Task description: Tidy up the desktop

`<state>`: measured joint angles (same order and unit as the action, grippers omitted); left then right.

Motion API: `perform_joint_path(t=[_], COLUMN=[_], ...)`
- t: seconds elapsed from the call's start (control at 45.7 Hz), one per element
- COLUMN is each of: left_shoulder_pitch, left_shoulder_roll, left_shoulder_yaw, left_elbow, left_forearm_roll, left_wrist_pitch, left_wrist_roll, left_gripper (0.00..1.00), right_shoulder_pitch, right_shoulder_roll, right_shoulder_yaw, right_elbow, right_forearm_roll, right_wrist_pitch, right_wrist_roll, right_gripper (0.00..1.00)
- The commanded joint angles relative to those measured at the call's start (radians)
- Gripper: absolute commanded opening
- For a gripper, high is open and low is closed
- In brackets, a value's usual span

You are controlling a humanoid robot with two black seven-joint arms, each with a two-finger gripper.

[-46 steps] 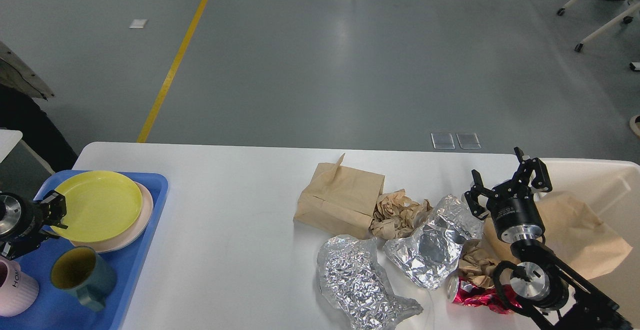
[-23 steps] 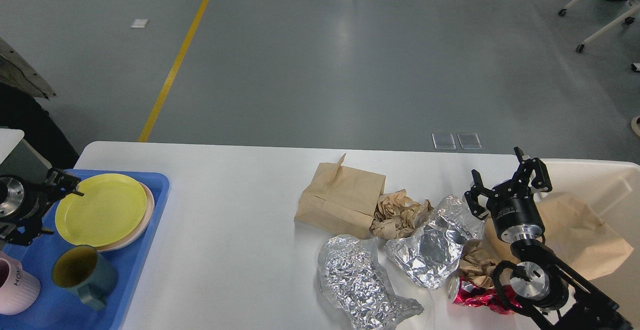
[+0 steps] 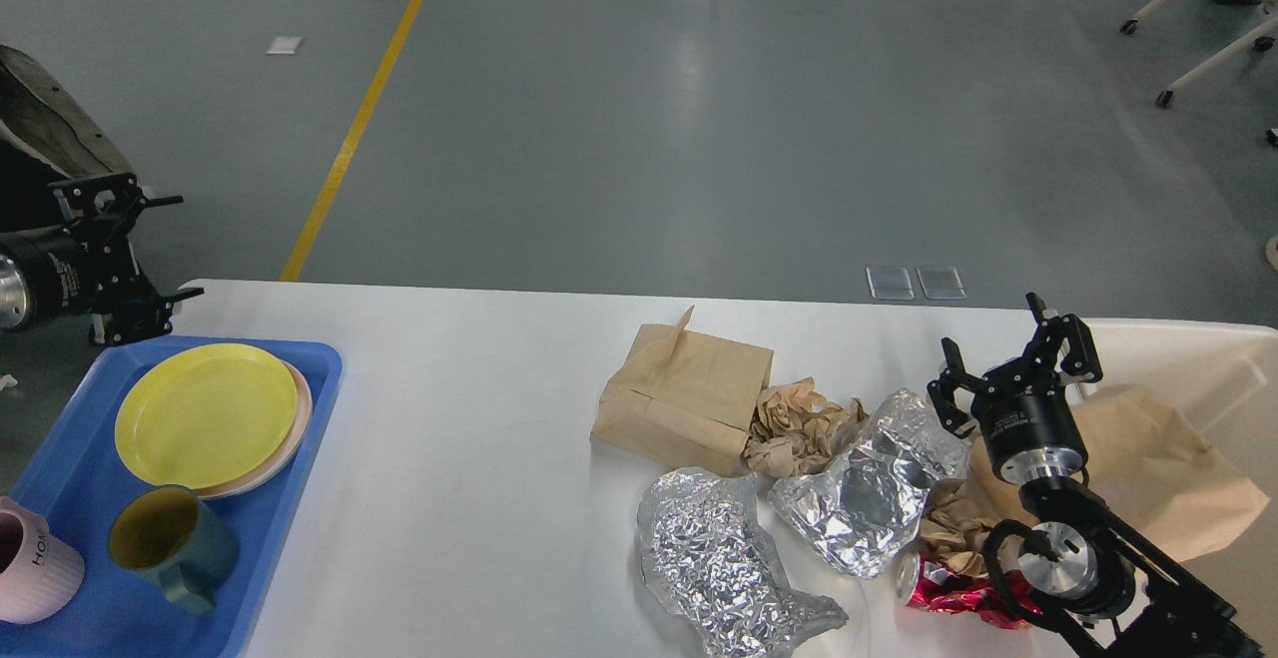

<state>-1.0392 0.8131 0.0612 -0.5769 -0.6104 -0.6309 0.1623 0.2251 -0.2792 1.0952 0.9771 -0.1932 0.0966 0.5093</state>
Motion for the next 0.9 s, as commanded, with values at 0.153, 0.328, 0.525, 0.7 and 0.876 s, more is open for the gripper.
perform_joint_path(t=[0.153, 0.328, 0.525, 0.7, 0.876], left_shoulder_pitch=[0.260, 0.422, 0.654, 0.792, 0.817], left_shoulder_roll=[-0.159, -0.196, -0.232, -0.288, -0.347], left_shoulder_yaw=[-0.656, -0.759, -1.069, -1.311, -1.376], left_elbow=[-0.008, -0.156, -0.472, -0.561, -0.544], left_forearm_roll=[0.038, 0.135, 0.221, 0.424, 0.537], left_wrist_pitch=[0.066, 0.106, 0.281, 0.326, 0.315], left_wrist_roll=[-0.033, -0.268, -0.311, -0.310, -0.308], left_gripper=[0.96, 0.96, 0.96, 0.96, 0.96], right_shoulder_pitch=[-0.001, -0.001, -0.001, -0.001, -0.001], right_shoulder_roll=[0.000, 0.000, 0.000, 0.000, 0.000], right_shoulder_yaw=[0.000, 0.000, 0.000, 0.000, 0.000], right_elbow=[0.000, 0.000, 0.000, 0.000, 0.000], right_forearm_roll=[0.000, 0.000, 0.000, 0.001, 0.000], right_wrist_pitch=[0.000, 0.000, 0.000, 0.000, 0.000], right_wrist_roll=[0.000, 0.000, 0.000, 0.000, 0.000], right_gripper=[1.00, 1.00, 1.00, 1.00, 1.00])
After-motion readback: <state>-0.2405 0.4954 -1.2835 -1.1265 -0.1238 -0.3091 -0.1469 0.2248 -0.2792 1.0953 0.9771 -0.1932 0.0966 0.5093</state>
